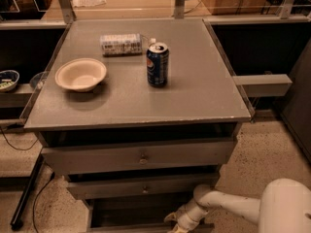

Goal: Open bottom drawer

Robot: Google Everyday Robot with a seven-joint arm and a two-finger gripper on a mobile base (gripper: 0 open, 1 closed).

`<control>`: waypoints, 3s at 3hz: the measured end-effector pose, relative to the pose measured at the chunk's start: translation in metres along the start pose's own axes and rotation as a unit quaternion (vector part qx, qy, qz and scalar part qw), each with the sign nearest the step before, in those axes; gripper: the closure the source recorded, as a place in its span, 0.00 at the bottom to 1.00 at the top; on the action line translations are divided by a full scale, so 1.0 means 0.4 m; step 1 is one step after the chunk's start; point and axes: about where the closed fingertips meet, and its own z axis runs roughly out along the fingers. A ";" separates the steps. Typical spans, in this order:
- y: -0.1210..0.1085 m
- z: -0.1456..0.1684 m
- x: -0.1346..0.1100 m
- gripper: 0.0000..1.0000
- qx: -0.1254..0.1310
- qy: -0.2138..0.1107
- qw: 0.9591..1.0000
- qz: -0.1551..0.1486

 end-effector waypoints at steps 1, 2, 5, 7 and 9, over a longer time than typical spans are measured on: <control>0.000 0.000 0.000 1.00 0.000 0.000 1.000 0.000; -0.007 -0.004 0.001 1.00 0.000 0.000 1.000 0.000; -0.009 -0.003 0.006 1.00 0.001 0.002 1.000 -0.004; -0.013 -0.006 0.006 1.00 0.000 0.002 1.000 -0.004; -0.002 -0.002 0.014 1.00 -0.001 -0.001 1.000 -0.011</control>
Offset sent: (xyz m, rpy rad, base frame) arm -0.0258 -0.0037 -0.0092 0.0062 0.0376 0.0174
